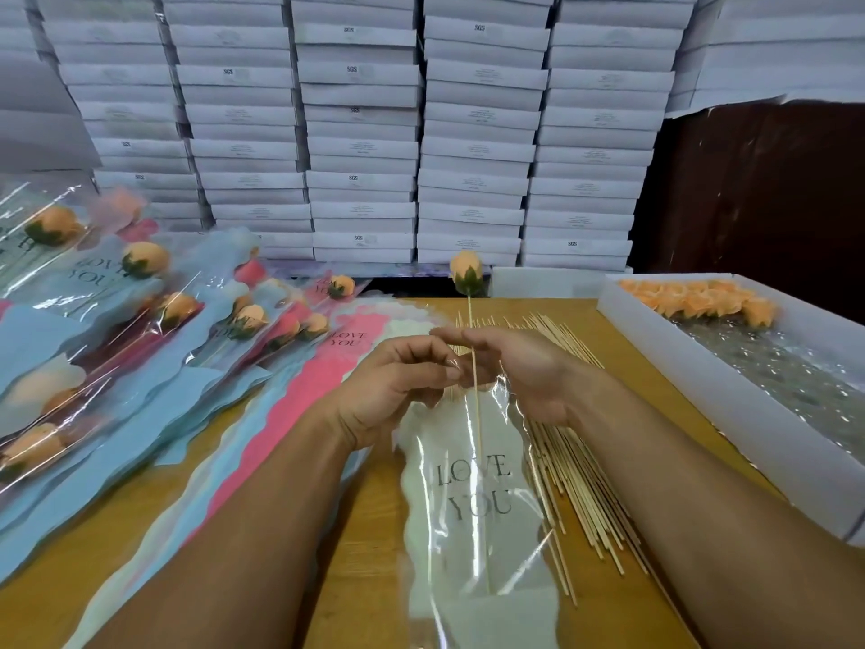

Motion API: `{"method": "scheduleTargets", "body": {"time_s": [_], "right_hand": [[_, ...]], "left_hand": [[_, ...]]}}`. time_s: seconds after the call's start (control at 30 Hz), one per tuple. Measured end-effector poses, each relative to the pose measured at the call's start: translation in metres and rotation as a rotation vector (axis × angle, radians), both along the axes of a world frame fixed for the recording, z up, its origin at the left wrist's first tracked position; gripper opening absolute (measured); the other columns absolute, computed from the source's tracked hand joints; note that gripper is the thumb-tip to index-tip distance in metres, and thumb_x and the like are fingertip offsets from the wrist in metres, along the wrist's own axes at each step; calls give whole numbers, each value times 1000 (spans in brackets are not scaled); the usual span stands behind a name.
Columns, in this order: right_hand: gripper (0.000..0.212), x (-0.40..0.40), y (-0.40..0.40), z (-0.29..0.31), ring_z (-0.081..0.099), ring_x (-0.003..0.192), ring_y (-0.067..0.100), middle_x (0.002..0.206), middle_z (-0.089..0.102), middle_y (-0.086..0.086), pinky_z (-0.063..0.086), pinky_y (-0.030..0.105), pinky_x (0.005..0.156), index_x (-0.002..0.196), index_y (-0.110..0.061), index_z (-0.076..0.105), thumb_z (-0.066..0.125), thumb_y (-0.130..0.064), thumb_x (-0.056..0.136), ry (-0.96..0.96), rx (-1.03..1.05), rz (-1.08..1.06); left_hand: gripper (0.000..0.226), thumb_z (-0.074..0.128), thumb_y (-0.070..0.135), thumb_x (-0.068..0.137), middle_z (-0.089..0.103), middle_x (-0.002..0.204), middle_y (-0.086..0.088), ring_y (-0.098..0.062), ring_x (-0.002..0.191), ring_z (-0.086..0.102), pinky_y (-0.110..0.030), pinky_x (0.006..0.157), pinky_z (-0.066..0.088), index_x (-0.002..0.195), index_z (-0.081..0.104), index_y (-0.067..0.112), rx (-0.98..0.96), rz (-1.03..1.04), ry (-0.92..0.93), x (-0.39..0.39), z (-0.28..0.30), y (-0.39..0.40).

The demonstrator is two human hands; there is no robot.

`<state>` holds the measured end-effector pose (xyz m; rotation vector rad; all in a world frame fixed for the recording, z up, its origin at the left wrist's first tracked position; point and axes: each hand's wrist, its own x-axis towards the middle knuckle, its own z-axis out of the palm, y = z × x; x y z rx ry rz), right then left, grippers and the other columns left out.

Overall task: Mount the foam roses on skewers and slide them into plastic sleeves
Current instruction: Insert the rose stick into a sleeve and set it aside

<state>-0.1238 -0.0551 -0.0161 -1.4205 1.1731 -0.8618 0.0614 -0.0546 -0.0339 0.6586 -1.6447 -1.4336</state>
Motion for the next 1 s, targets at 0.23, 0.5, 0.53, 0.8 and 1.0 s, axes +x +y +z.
{"method": "scheduleTargets", "body": {"time_s": [0.23,0.5,0.53,0.8,1.0], "right_hand": [[58,2,6,-7,56,114,38,107,64,19,35,63,111,118,-1,64,38,-47,96,117,-102,79],[45,-9,-5,-5,70,70,24,105,73,12,54,41,67,144,-35,43,45,-54,103,-286,-1,-167],[49,-10,-6,-4,69,73,27,113,69,15,54,41,66,150,-43,32,46,-49,104,-348,-14,-180],[23,-13,-2,-6,72,87,29,102,74,14,58,46,82,124,-22,63,49,-26,106,-398,-13,-127],[20,-14,2,-8,68,85,24,96,75,7,54,40,70,116,-19,69,61,-25,98,-261,6,-109]], "left_hand": [[4,66,2,74,64,74,-10,-14,58,51,-21,57,42,76,67,6,64,11,83,-2,4,7],[7,65,0,73,55,75,-14,-17,59,47,-23,59,39,80,61,1,83,-35,15,-4,7,11],[7,64,0,74,55,81,-19,-17,60,47,-23,59,40,80,62,1,83,-55,-2,-5,8,12],[13,63,-2,76,56,73,-13,-16,60,46,-29,61,34,76,70,9,88,-159,-54,-5,3,10],[6,64,2,76,53,69,-5,-14,60,42,-27,60,32,81,64,7,48,-84,-29,-6,0,6]]}}
